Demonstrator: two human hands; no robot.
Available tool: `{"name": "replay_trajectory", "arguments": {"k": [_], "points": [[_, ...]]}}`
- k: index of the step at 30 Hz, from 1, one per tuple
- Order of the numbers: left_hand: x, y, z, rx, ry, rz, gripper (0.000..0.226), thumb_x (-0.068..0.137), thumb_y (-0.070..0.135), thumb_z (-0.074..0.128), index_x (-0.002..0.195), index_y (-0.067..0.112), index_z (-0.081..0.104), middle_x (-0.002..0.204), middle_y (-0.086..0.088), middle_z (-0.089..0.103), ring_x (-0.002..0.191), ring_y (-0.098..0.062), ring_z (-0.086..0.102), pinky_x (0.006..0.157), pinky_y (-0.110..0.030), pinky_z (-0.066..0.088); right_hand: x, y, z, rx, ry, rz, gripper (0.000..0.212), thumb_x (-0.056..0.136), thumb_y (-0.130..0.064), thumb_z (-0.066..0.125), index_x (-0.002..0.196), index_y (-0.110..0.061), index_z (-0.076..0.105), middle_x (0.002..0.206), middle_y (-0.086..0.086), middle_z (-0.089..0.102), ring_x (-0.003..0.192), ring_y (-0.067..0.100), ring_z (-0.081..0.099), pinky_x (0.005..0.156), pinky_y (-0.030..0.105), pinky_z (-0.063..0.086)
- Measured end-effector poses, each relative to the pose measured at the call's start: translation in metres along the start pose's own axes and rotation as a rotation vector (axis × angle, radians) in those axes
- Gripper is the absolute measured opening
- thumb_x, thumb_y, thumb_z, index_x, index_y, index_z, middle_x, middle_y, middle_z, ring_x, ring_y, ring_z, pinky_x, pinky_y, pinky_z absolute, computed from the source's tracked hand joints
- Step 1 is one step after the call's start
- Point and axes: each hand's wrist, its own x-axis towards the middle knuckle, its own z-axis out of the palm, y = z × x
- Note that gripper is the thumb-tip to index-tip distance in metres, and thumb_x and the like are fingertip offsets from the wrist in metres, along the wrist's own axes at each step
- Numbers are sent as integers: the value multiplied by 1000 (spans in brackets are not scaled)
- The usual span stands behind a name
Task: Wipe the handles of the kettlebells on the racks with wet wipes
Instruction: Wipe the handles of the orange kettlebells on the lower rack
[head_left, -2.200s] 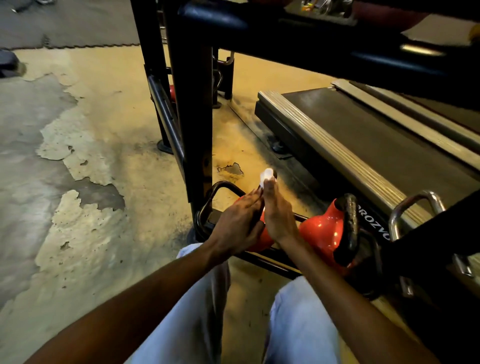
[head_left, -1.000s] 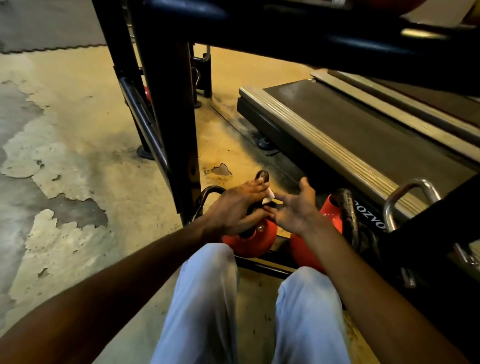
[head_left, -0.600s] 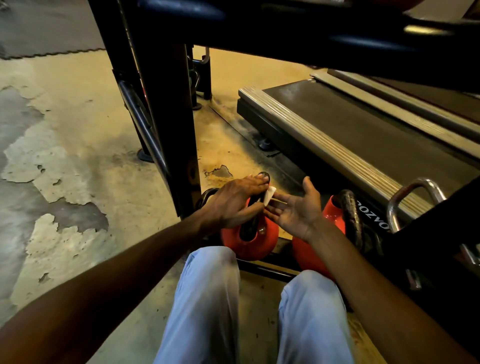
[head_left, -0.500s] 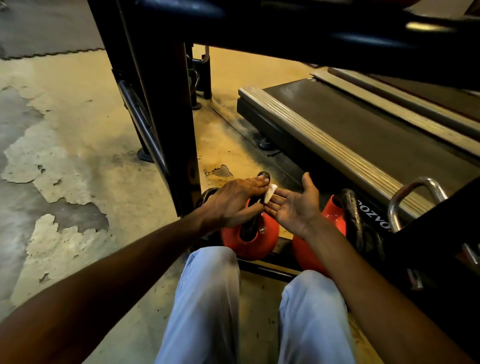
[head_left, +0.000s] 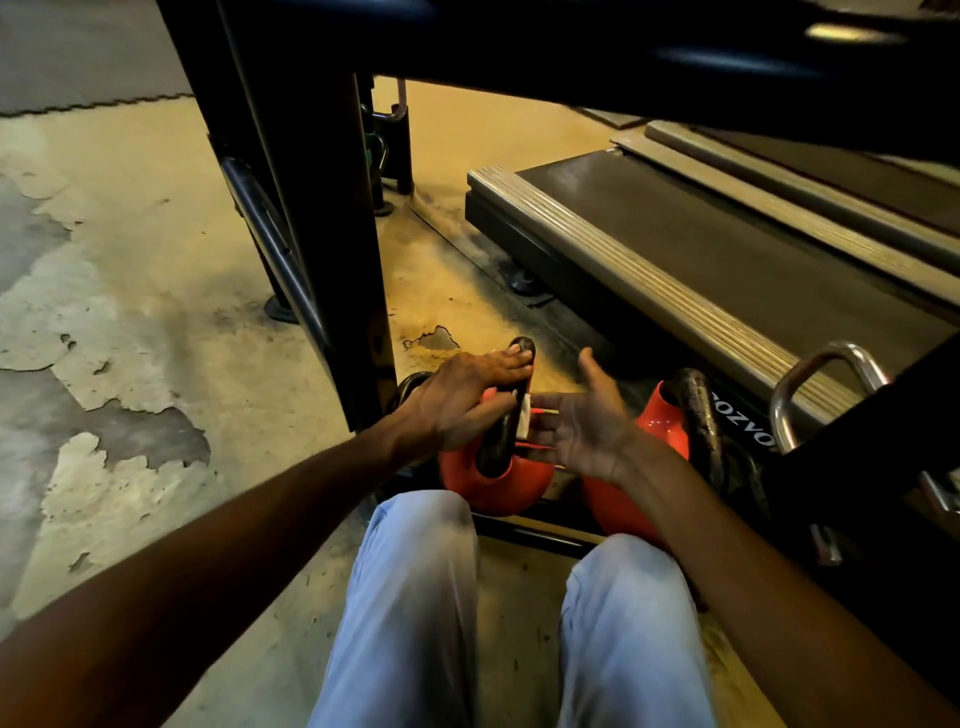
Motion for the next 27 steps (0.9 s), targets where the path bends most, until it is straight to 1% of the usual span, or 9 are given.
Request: {"name": "replay_trajectory", "arguments": {"k": [2,4,6,11,15,19,23,25,27], "points": [[0,13,-8,-89,-4,-65,51,101,41,39,145,28,61,157,9,51,148,-12,45,120,-51,40,-8,-4,-6,42,-24,21,116,87,-92,21,138,6,56,130,29,67,122,41,64,112,51,42],[-1,30,-15,-139,-9,-84,54,98,35,40,139,14,67,154,-5,55,147,-17,46,123,-43,37,-10,-6,-7,232,-3,-39,115,89,-89,25,145,9,47,138,32,61,129,45,59,114,53,42],[-2,39,-19,-162,-6,-68,55,96,32,41,138,7,66,154,-12,52,148,-18,44,124,-33,34,-10,-6,-4,317,15,-68,112,92,-86,26,147,10,45,139,32,60,130,44,57,112,52,42],[-8,42,-14,-166,19,-87,66,90,40,38,142,8,62,157,-9,48,151,-15,37,126,-28,28,-18,-4,7,167,-1,15,114,89,-89,25,138,10,52,133,33,64,128,45,59,108,52,46],[-9,45,-14,-157,34,-84,59,92,33,43,142,7,62,157,-10,47,151,-14,37,127,-29,28,-16,-1,12,204,43,-28,111,93,-85,25,144,11,44,130,29,65,129,43,59,116,51,41],[-9,44,-13,-142,37,-78,68,87,43,39,142,9,62,157,-9,48,151,-13,38,126,-31,30,-15,4,10,226,48,-62,109,93,-84,26,142,10,50,132,28,66,126,42,62,102,49,50],[-7,44,-14,-153,36,-93,68,88,45,37,141,10,63,157,-9,48,150,-13,38,126,-32,30,-18,11,8,213,69,-130,102,93,-83,29,127,8,60,127,25,70,123,39,64,100,47,51],[-9,43,-13,-118,35,-86,61,94,37,38,140,8,64,155,-12,51,149,-21,44,127,-38,29,-17,20,7,209,102,-195,99,96,-81,28,136,3,61,128,22,71,122,34,66,105,44,50],[-14,37,-5,114,103,18,53,91,17,48,140,3,64,150,-18,57,139,-36,55,119,-53,22,-20,30,8,128,87,-207,95,98,-79,26,136,0,63,125,19,73,114,30,69,99,41,51]]}}
